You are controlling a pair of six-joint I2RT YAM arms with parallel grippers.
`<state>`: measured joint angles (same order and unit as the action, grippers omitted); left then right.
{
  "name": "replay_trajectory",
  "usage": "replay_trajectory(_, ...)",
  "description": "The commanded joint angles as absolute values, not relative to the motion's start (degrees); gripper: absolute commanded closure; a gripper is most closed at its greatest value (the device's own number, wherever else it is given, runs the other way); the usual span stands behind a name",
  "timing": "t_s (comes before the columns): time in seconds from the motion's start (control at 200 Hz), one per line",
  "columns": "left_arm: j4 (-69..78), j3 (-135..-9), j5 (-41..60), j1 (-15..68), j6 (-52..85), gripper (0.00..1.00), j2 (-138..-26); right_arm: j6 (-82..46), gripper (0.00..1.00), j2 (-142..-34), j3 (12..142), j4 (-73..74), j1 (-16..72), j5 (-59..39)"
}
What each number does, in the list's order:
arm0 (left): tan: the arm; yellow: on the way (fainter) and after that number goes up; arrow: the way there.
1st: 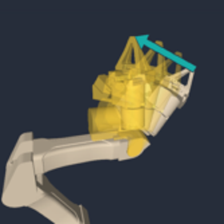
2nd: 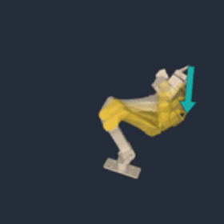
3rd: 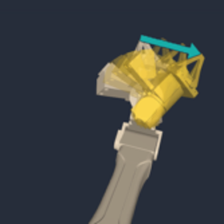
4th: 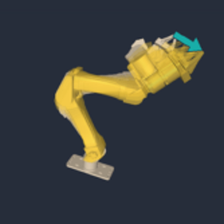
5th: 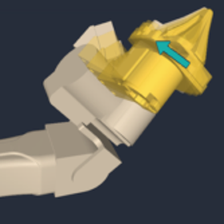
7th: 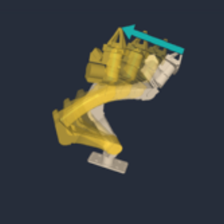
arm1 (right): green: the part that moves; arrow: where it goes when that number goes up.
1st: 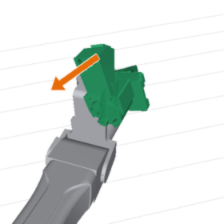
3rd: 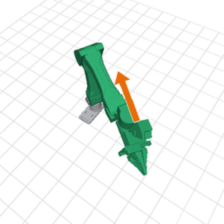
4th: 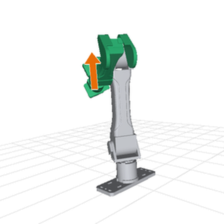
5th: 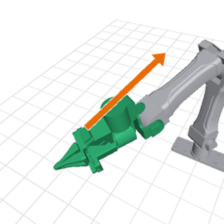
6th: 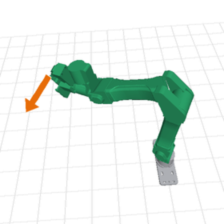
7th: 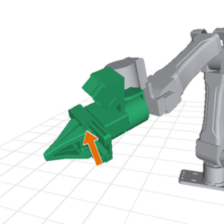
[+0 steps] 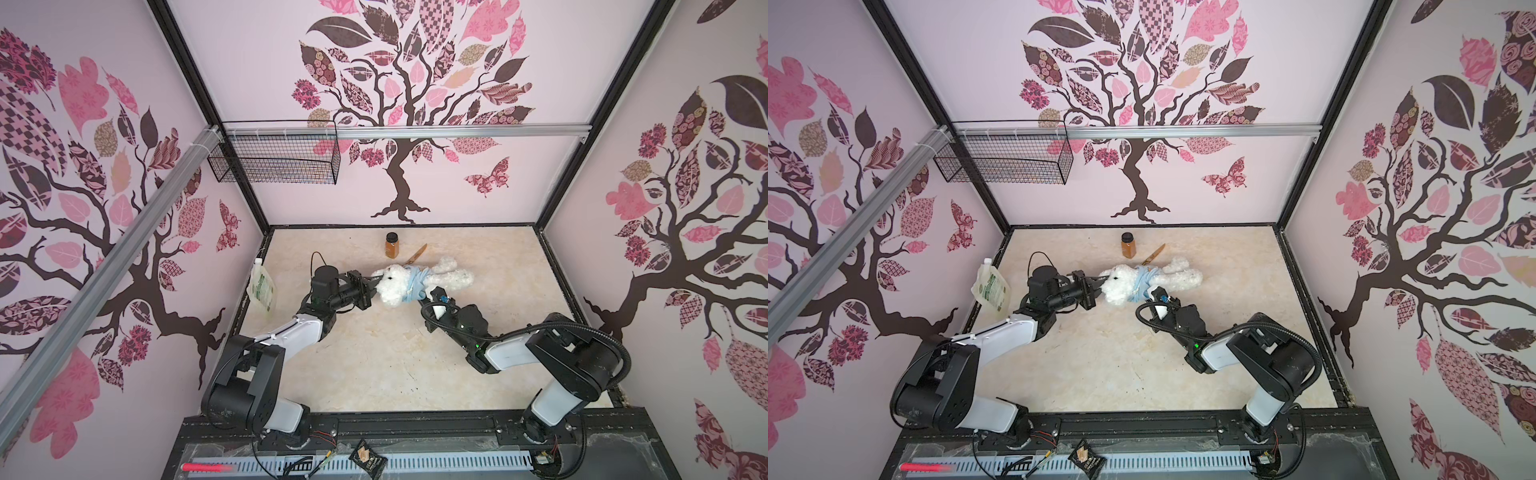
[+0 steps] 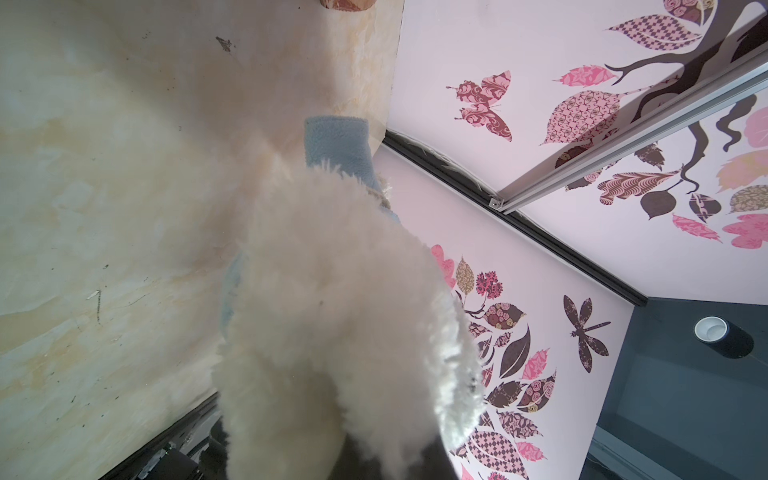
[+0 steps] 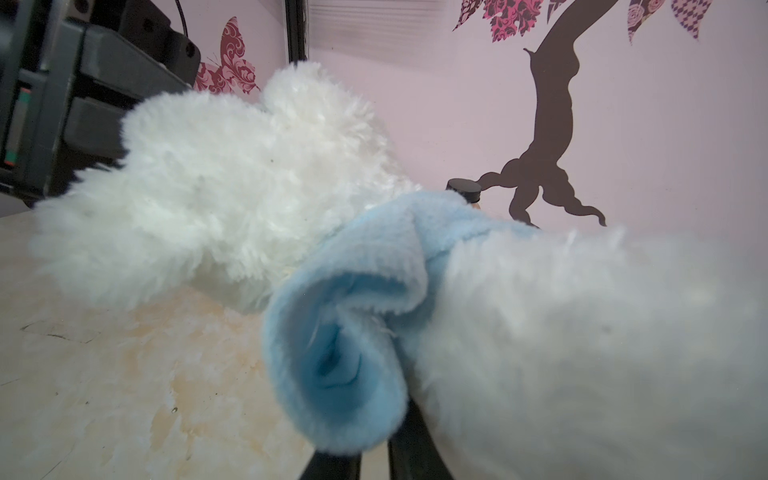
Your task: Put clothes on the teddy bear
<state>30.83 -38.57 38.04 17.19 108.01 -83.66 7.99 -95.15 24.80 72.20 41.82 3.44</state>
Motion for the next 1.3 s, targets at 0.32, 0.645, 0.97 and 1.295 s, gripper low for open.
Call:
replay_trajectory(0.32,33.75,-39.47,40.74,17.84,107.85,1.00,-83.36,8.77,0.99,-95.80,26.33,74.70,41.69,7.16)
replay_trajectory(0.645,18.92,-40.57,37.05,16.26,90.56,1.00,-79.98,-1.97,1.00,-83.52,21.11,66.75,41.41,12.00)
replay_trajectory(0.97,-1.19,-44.37,25.90,18.55,63.81,1.00,-78.57,-15.00,1.00,-70.65,21.61,50.50,39.34,14.20)
replay_trajectory(1.295,-12.69,-46.53,10.95,24.61,47.85,1.00,-77.60,-25.46,1.00,-62.44,21.55,40.01,33.80,17.73)
